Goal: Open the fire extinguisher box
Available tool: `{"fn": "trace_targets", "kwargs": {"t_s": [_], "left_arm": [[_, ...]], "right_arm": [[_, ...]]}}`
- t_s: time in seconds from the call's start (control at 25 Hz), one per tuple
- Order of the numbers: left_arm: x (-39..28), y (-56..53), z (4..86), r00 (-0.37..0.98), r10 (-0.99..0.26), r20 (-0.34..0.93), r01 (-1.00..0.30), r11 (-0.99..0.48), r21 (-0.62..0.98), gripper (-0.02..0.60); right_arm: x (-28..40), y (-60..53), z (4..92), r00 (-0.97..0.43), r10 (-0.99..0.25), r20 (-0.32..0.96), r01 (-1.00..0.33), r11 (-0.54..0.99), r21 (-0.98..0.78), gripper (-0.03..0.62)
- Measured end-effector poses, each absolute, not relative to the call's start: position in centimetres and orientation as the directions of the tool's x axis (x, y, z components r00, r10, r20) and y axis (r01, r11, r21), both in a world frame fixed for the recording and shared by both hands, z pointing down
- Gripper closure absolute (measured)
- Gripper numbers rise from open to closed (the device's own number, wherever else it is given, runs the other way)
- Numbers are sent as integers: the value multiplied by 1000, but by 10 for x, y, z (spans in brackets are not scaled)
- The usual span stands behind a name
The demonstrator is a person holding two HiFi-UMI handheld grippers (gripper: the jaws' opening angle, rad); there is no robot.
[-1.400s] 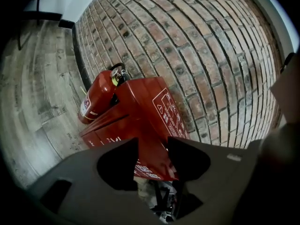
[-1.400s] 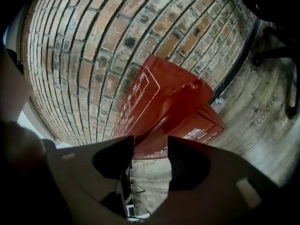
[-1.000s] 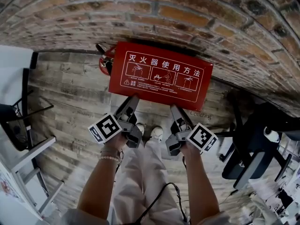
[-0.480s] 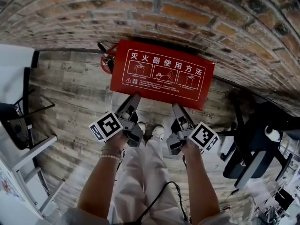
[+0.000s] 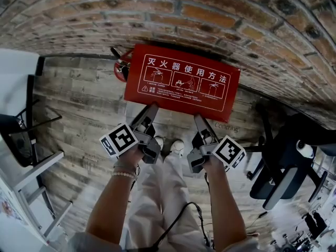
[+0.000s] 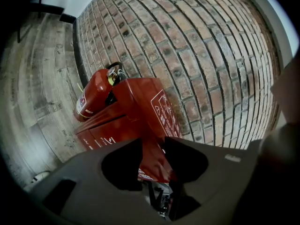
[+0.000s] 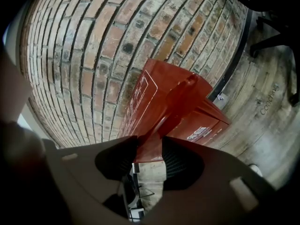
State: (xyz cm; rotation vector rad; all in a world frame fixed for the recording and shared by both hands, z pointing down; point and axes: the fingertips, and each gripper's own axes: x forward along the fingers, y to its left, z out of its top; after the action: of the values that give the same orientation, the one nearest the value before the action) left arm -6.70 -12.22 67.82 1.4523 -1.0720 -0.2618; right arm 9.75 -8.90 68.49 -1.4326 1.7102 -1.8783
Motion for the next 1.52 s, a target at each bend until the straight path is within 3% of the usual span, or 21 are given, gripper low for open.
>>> {"fn": "trace_targets", "kwargs": {"t_s": [1.52], "left_arm": [[-67, -121, 649, 553, -721, 418, -444, 169, 880, 436]], "right_arm": [[97, -90, 652, -514, -726, 457, -412, -258, -874, 434]]}}
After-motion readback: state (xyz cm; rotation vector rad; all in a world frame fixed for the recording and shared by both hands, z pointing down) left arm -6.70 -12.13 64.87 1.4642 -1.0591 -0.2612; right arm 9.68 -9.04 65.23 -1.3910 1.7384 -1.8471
